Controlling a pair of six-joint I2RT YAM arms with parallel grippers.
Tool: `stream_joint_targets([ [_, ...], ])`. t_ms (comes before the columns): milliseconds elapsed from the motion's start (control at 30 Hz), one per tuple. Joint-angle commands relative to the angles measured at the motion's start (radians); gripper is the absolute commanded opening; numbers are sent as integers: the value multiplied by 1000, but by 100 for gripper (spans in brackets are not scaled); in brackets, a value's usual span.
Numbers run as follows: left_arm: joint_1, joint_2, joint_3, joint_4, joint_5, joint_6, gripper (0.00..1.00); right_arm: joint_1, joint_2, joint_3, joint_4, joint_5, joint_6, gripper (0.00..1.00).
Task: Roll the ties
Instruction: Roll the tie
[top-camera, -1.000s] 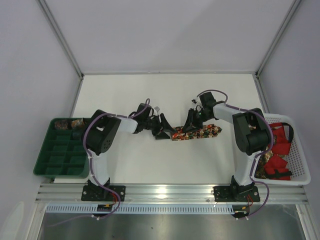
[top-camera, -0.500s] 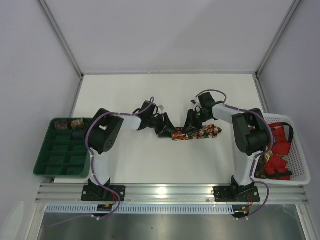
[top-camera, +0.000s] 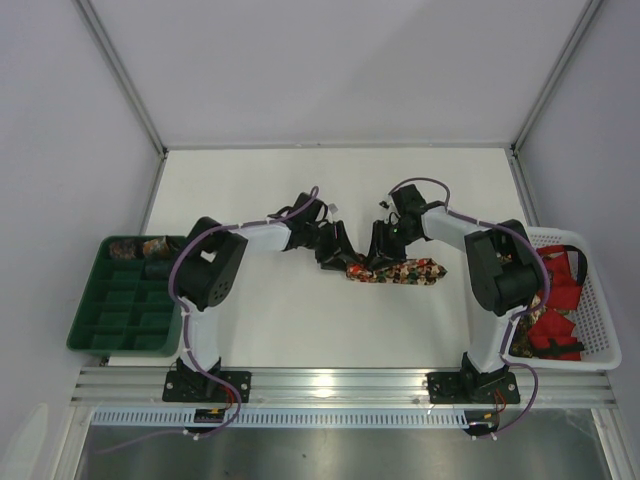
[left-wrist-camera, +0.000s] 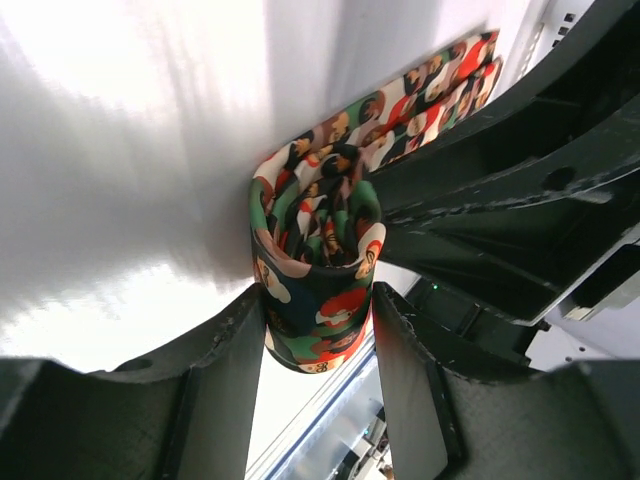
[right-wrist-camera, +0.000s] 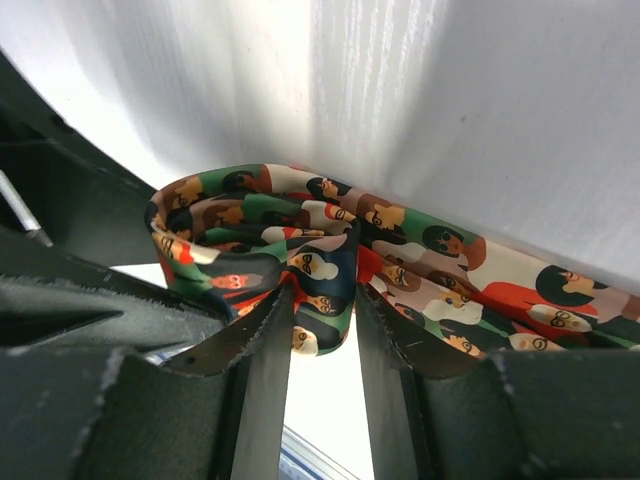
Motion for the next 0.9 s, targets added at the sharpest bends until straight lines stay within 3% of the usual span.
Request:
stream_joint_targets([
  [0, -40, -49, 84, -5, -7, 28, 51, 27, -34, 18, -48, 33, -17, 38],
  [300, -84, -40, 139, -45, -16, 33, 50, 29, -47, 8, -46, 42, 0, 36],
  [867, -94, -68, 163, -74, -30, 39, 51, 55, 27, 15, 133, -197, 111, 34],
])
